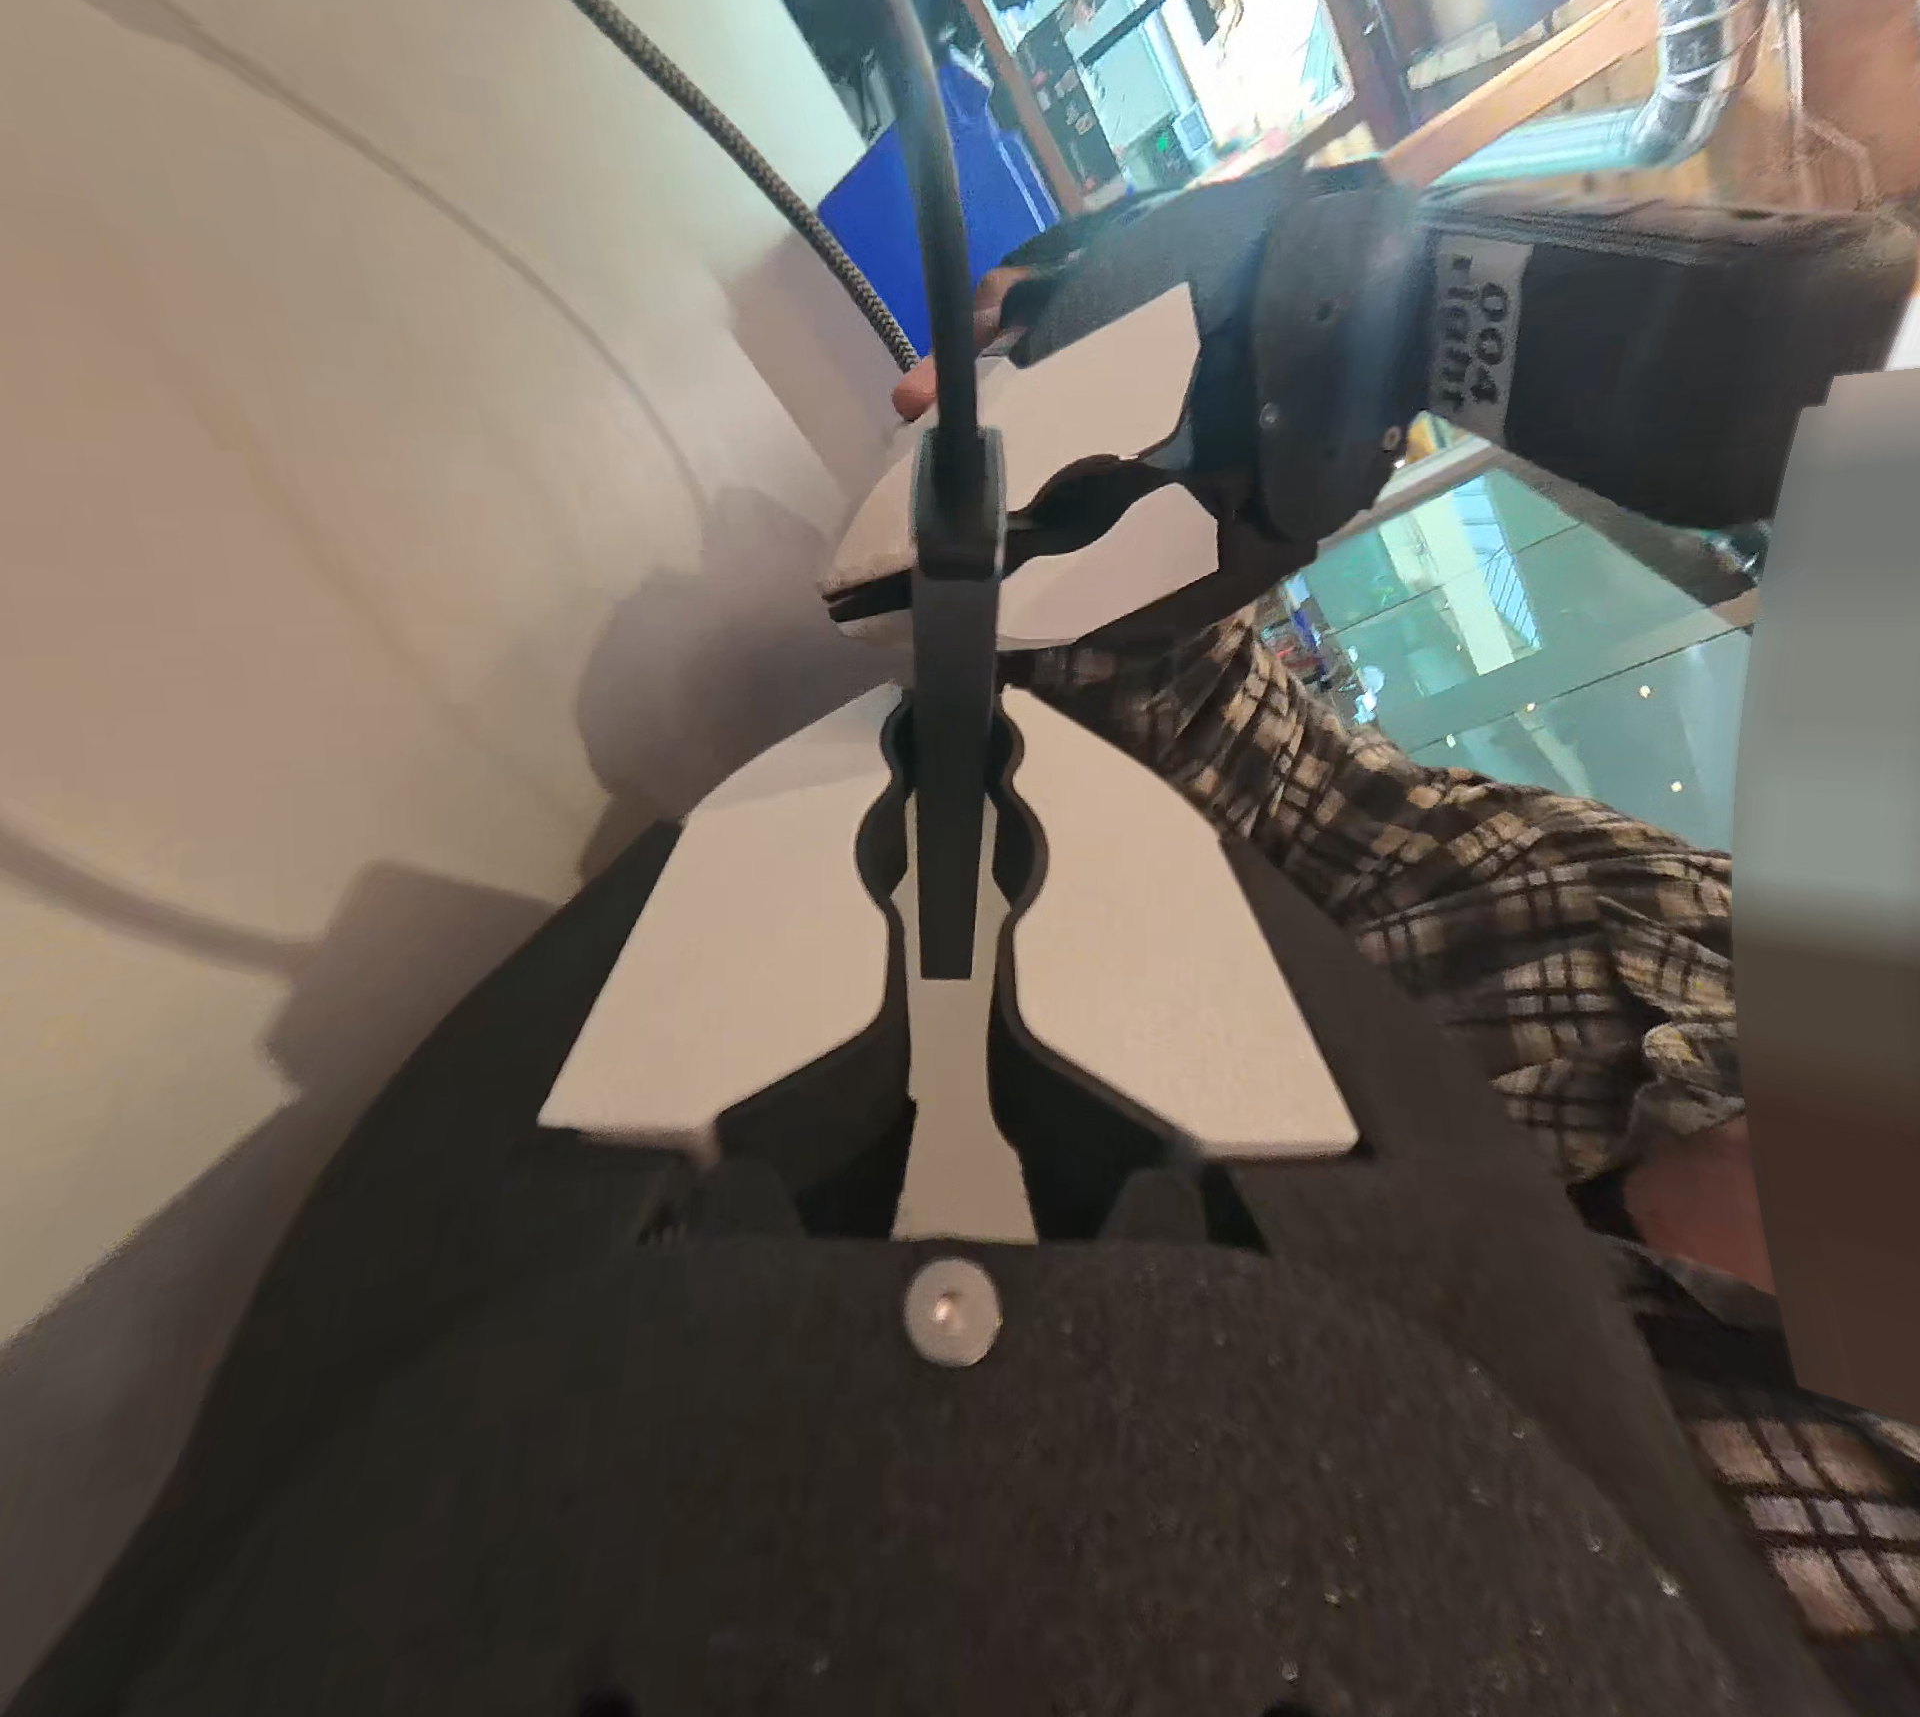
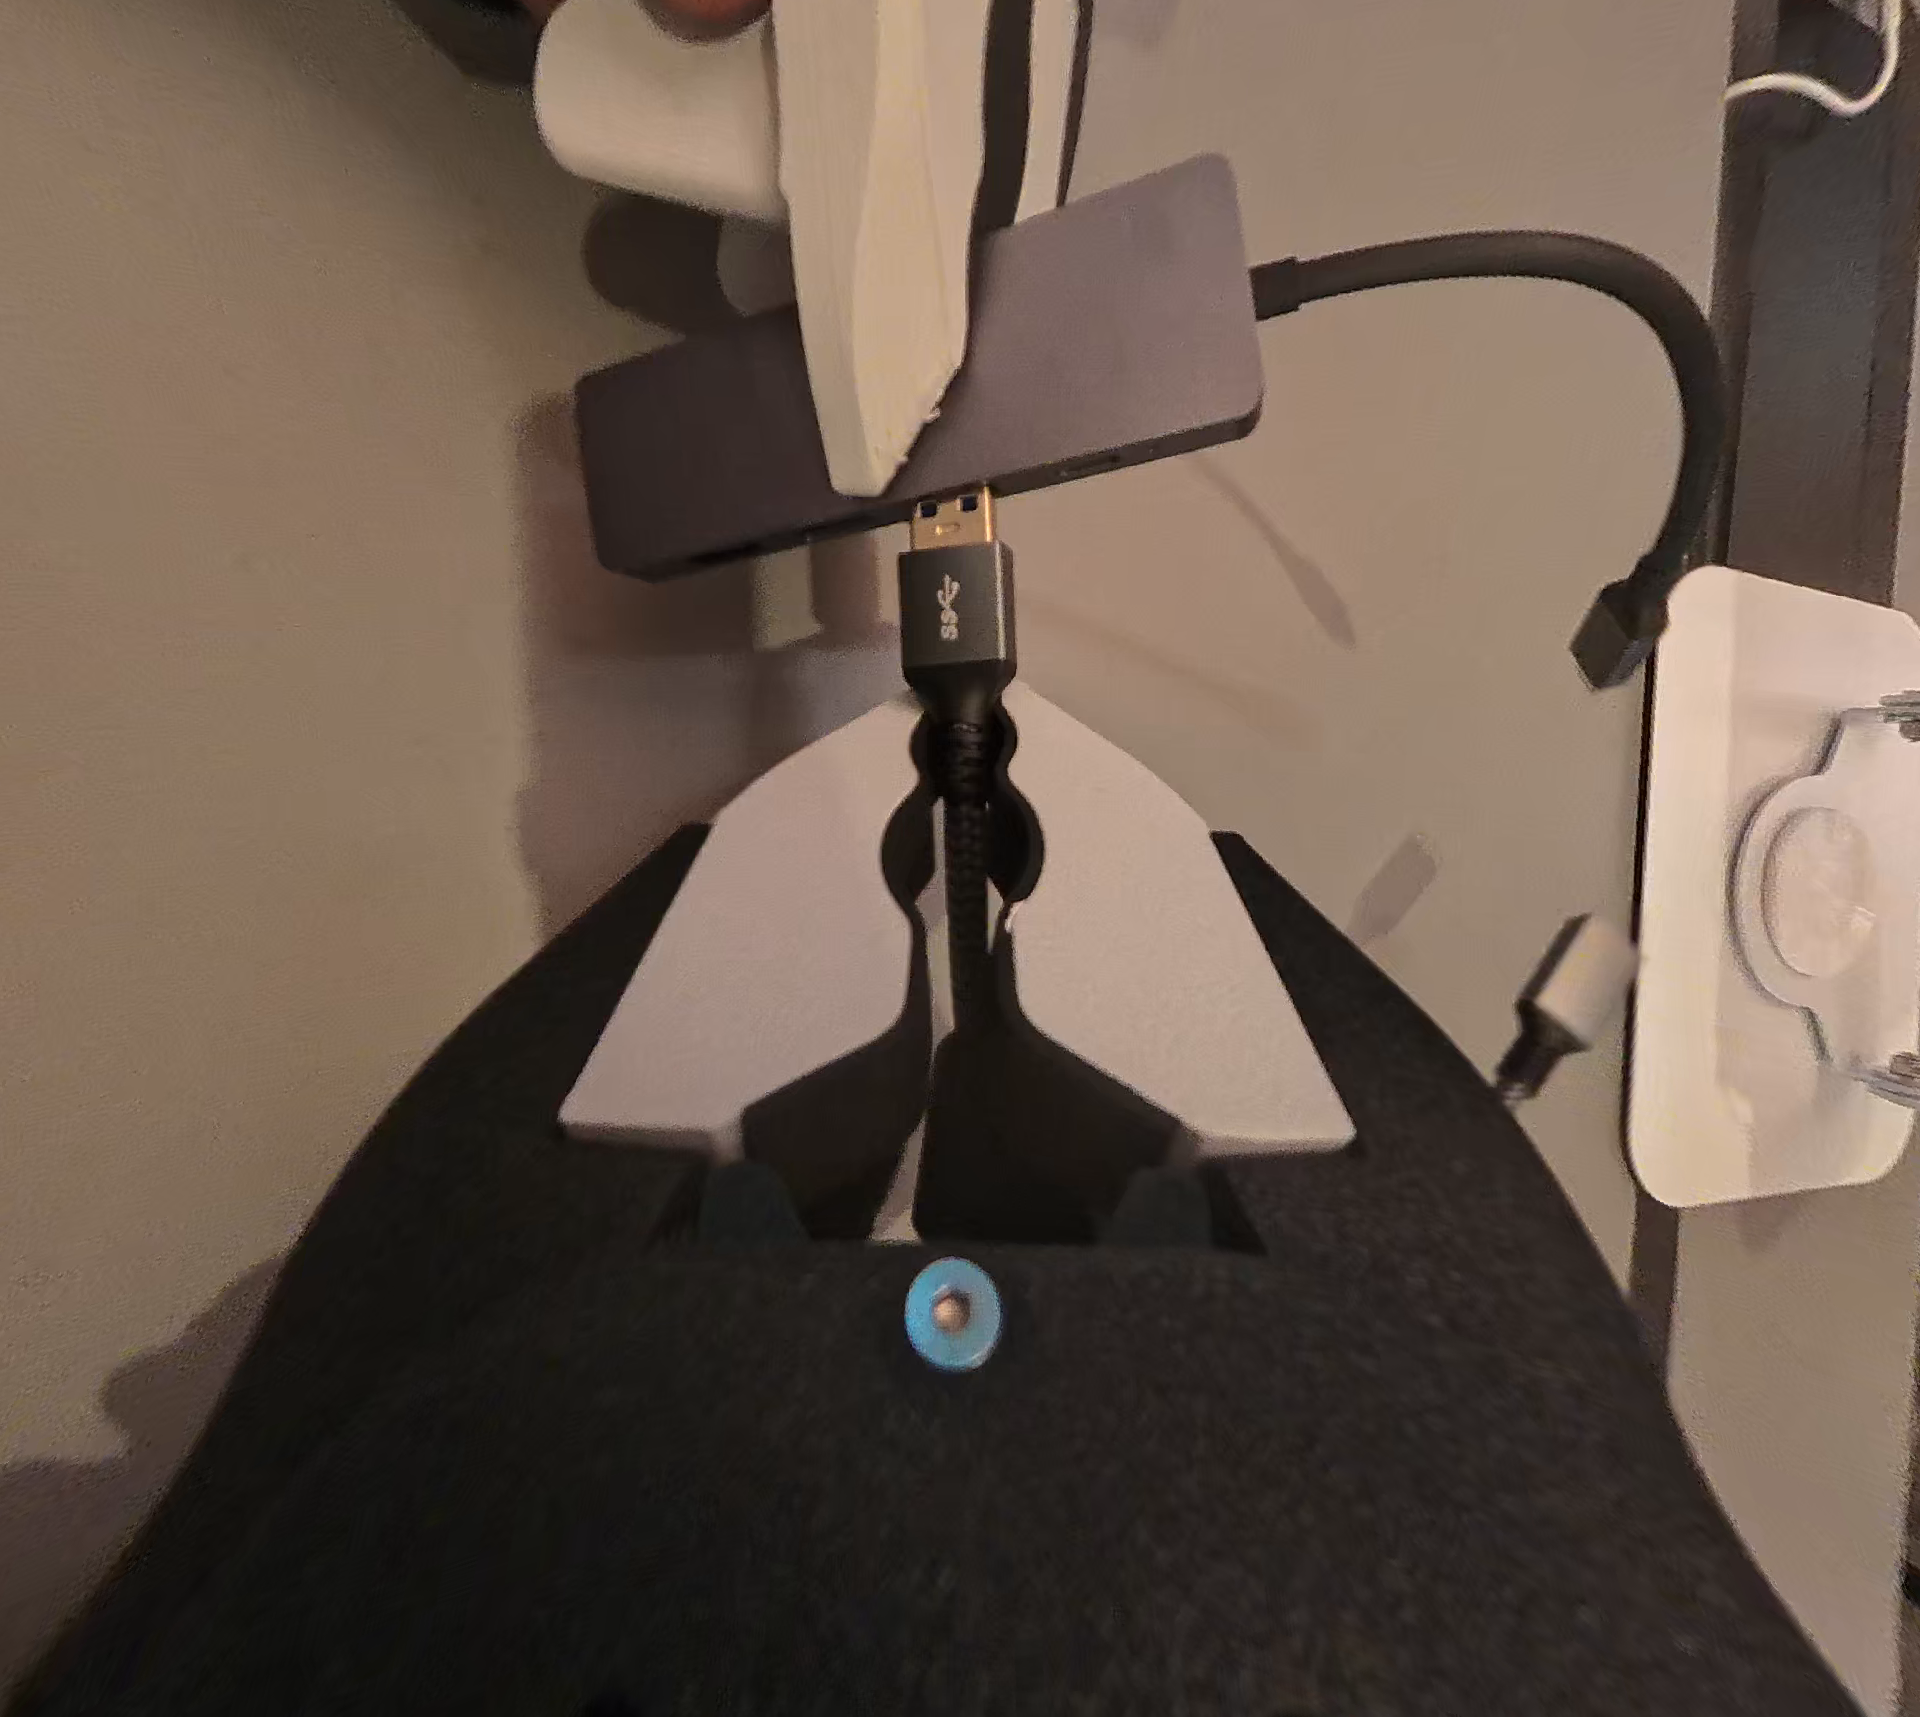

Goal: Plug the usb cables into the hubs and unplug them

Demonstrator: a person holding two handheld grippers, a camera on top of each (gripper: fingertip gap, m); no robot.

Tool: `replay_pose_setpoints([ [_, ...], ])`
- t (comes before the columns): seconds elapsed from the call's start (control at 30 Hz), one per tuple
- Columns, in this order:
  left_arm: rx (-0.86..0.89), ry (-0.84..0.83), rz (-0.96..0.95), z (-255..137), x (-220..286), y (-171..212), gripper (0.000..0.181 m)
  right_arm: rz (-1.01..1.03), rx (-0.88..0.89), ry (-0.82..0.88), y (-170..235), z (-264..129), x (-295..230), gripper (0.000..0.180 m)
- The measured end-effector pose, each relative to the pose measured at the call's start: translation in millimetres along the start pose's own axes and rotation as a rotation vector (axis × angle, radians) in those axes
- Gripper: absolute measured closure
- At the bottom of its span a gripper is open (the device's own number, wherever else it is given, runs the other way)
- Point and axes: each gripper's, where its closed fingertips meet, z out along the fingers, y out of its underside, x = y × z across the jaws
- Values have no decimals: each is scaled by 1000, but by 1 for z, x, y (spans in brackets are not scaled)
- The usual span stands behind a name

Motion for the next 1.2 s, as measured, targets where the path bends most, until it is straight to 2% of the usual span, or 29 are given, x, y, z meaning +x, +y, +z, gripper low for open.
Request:
replay_pose_setpoints([
  [0.03, -29, -20, 9, 0, -1, 3, 170, -13, -25, -2, 2, 1, -2, 177],
  [0.2, -155, -89, 24, 4, -8, 20, 170, -74, -102, -23, 10, 10, -11, 178],
  [0.5, -312, -92, 57, 11, -8, 42, 170, -205, -199, -31, 15, 10, -21, 178],
  [0.77, -127, 86, -4, -3, 21, 13, 169, -151, 75, 33, -17, -10, -5, 174],
  [0.87, -116, 95, -36, -3, 17, 14, 169, -154, 158, 46, -24, -12, -2, 158],
  [0.97, -106, 149, -60, -4, 23, 13, 169, -172, 241, 52, -32, -17, -2, 151],
  [1.07, -109, 190, -71, -3, 28, 13, 169, -179, 328, 15, -38, -22, -7, 158],
  [1.2, -123, 219, -78, -3, 32, 15, 169, -195, 360, -4, -39, -24, -10, 164],
])
